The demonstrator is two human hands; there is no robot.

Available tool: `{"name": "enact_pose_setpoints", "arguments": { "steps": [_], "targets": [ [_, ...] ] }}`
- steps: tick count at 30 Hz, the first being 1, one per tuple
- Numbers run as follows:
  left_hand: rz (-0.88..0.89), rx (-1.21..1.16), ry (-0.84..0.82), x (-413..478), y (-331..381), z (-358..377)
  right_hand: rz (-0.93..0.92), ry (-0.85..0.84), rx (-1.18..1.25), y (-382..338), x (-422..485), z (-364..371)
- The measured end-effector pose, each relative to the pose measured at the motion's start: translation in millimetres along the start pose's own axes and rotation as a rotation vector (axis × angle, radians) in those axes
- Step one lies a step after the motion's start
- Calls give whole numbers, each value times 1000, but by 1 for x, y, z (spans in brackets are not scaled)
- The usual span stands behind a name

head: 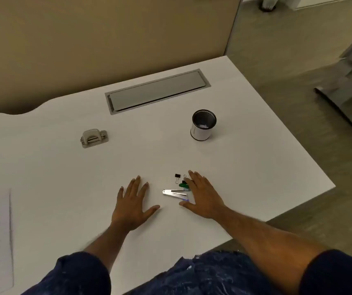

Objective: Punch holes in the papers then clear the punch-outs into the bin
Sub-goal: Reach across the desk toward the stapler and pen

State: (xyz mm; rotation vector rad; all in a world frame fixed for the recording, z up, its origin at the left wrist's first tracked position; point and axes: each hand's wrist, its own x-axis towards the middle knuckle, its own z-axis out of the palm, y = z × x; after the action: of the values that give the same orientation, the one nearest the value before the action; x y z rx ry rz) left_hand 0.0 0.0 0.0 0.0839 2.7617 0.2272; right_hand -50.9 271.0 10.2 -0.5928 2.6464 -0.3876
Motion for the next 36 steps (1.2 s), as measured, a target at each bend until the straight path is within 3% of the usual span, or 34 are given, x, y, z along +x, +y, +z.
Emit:
{"name": "enact_pose_setpoints", "arguments": {
  "steps": [6, 15, 26, 36],
  "targets": [
    [-33, 59, 34, 7, -17, 12, -85, 75, -98, -13, 11, 20],
    [-72, 24, 70, 26, -30, 18, -45, 124, -162, -16, 30, 38],
    [-44, 24, 205, 63, -54, 18, -84, 274, -86, -9, 59, 48],
    [-186, -58, 311, 93, -72, 11, -125, 352, -31, -11, 112, 35]
  ]
}}
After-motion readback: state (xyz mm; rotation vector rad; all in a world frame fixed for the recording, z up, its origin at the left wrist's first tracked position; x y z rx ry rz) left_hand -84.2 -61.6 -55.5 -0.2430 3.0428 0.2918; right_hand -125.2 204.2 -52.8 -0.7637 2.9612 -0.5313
